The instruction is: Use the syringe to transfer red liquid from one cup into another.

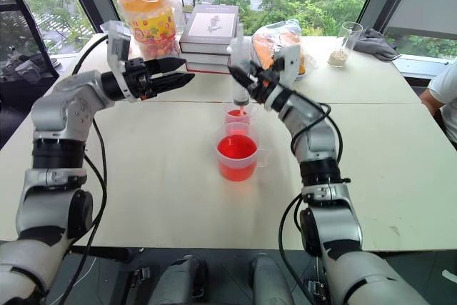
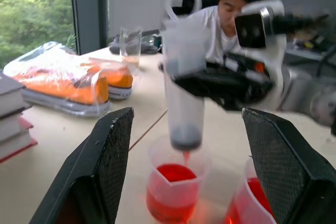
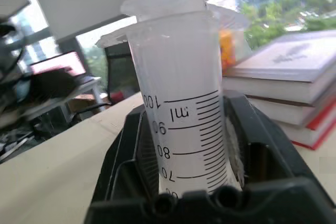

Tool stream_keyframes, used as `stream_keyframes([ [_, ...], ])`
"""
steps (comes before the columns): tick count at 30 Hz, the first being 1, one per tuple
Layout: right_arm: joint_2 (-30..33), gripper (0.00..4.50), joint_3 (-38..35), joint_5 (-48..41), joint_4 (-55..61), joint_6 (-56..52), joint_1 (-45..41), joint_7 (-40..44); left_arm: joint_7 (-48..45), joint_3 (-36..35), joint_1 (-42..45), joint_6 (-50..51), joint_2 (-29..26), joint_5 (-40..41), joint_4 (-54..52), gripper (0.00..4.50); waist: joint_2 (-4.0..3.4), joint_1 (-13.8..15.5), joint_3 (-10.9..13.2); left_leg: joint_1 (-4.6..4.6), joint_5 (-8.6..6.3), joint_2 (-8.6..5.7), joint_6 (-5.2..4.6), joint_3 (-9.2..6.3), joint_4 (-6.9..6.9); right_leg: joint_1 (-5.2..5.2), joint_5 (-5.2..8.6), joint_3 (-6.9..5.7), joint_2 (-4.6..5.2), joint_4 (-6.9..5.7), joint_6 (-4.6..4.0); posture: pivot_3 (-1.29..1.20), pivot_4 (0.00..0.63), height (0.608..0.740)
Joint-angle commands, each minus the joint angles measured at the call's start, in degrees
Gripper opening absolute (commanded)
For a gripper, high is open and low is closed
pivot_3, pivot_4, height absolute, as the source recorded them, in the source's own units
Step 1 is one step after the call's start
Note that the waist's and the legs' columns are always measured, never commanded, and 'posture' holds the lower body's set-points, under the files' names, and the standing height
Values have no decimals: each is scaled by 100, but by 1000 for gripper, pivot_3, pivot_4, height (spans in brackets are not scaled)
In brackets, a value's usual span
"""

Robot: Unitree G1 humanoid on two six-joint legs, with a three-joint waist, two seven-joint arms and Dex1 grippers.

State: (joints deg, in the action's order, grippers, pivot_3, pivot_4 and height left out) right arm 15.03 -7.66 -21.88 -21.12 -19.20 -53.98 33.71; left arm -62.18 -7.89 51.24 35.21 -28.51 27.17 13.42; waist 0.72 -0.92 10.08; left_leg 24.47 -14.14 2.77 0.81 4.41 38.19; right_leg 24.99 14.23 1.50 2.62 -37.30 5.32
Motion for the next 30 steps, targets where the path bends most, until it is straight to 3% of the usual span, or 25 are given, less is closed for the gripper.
stream_keyframes([
  [1, 551, 1353, -599, -304, 543, -1107, -873, -818, 274, -114, -240, 266, 8, 354, -810, 3389, 0, 19, 0, 1, 0, 0, 0, -1, 0, 0, 0, 0, 0, 2, 0, 0, 150, 740],
  [4, 1262, 1353, -646, -141, 388, -2507, -1266, -1294, 385, -42, -571, 449, 0, 495, -1211, 3389, 2, 27, -1, 1, -1, 0, -1, -3, -9, 1, 1, -3, 0, 7, -2, 0, 150, 740],
  [7, 2057, 1353, -390, -196, 460, -4234, -1249, -1174, 441, 37, -827, 511, 1, 586, -1476, 3389, 5, 20, -3, -1, -2, -1, -2, -2, -15, -2, 2, -2, -1, 16, -3, 0, 150, 740],
  [13, 3147, 1353, 589, -71, 346, -5837, -756, -546, 519, 96, -1024, 648, -24, 754, -1744, 3389, 2, -25, -2, -1, -2, -3, -3, 4, -14, 3, 1, 7, -4, 16, -4, 0, 150, 740],
  [18, 3241, 1353, 863, 91, -467, -6046, -668, -287, 624, 101, -1102, 732, -5, 885, -1877, 3389, 2, -34, -2, -3, -2, -1, -3, 6, -14, 6, 1, 11, -11, 14, -3, 0, 150, 740],
  [25, 3054, 1353, 1381, 714, -1847, -5106, -373, -85, 782, 171, -1175, 773, -82, 934, -2052, 3389, 3, 0, -2, 2, -2, -4, -4, 7, -13, 5, 1, 11, -9, 20, -2, 0, 150, 740],
  [30, 3023, 3947, 1289, 820, -2064, -4804, -427, 117, 815, 205, -1235, 849, -197, 965, -2162, 3469, 4, -7, -3, -2, -2, -4, -4, 6, -12, 0, 1, 10, -10, 19, -1, 0, 150, 740],
])
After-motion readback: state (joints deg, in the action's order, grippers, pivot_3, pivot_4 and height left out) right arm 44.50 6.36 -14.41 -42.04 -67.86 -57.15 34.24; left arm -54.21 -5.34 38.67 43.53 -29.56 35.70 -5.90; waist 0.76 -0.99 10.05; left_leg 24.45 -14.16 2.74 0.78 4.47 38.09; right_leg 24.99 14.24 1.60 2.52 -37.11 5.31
